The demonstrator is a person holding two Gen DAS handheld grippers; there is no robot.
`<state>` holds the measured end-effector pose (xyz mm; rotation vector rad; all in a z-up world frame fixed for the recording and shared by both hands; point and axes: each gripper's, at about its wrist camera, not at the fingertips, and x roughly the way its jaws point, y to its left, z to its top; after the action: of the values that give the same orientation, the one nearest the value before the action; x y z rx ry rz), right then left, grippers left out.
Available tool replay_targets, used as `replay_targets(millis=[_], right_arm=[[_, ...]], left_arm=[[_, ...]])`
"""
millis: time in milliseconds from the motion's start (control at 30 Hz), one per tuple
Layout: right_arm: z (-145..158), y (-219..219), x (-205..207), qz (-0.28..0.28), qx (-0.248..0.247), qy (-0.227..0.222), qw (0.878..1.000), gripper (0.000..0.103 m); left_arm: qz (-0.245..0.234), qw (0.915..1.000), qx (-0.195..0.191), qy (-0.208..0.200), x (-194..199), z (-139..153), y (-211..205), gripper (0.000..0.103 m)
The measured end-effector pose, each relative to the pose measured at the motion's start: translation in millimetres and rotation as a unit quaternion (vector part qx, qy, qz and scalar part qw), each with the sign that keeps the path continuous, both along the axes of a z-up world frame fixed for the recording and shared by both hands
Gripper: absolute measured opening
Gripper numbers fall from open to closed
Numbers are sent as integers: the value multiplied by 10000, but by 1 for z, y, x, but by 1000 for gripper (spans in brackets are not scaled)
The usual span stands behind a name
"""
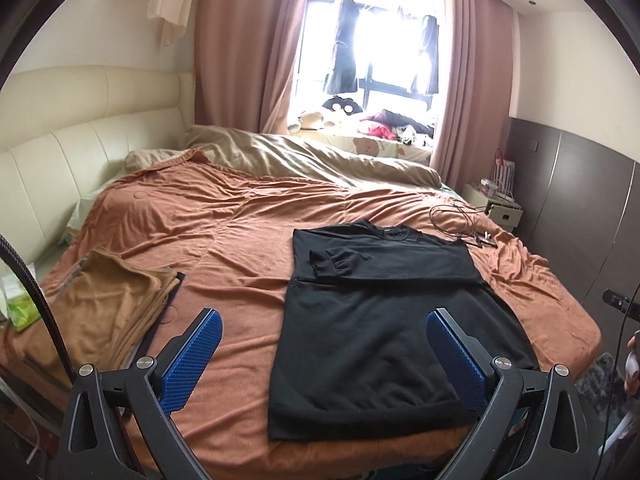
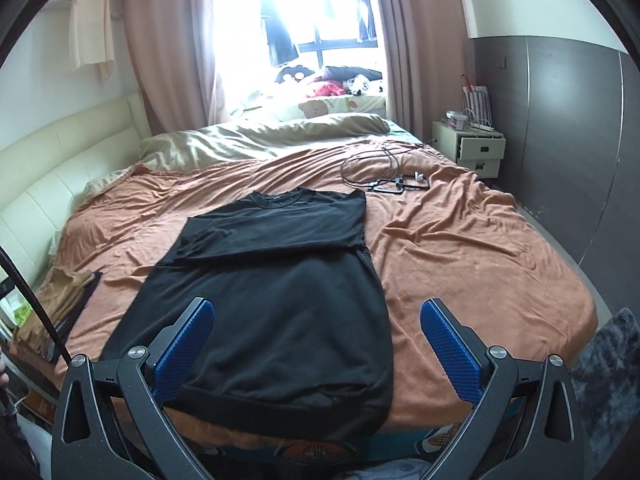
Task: Fold small clothes
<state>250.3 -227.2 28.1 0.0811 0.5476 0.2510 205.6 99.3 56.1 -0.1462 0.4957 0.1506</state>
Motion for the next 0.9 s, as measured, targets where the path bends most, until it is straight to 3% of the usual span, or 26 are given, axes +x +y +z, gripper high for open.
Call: replay_targets(millis=[233, 433, 767, 900], right_arm=[[-1, -5, -44, -58, -147, -90, 9998, 103], [-4, -14, -72, -78, 1, -65, 9999, 103], [-15, -29, -114, -145, -89, -34, 9998, 103], [-27, -35, -116, -129, -32, -5, 9999, 103]], left_arm=[[52, 9998, 206, 44, -47, 6, -16, 103], [-31, 10000, 61, -4, -78, 6, -22, 103], [61, 9998, 155, 53, -123, -10, -34, 103], [-32, 9999, -23, 143, -131, -24, -33, 103]])
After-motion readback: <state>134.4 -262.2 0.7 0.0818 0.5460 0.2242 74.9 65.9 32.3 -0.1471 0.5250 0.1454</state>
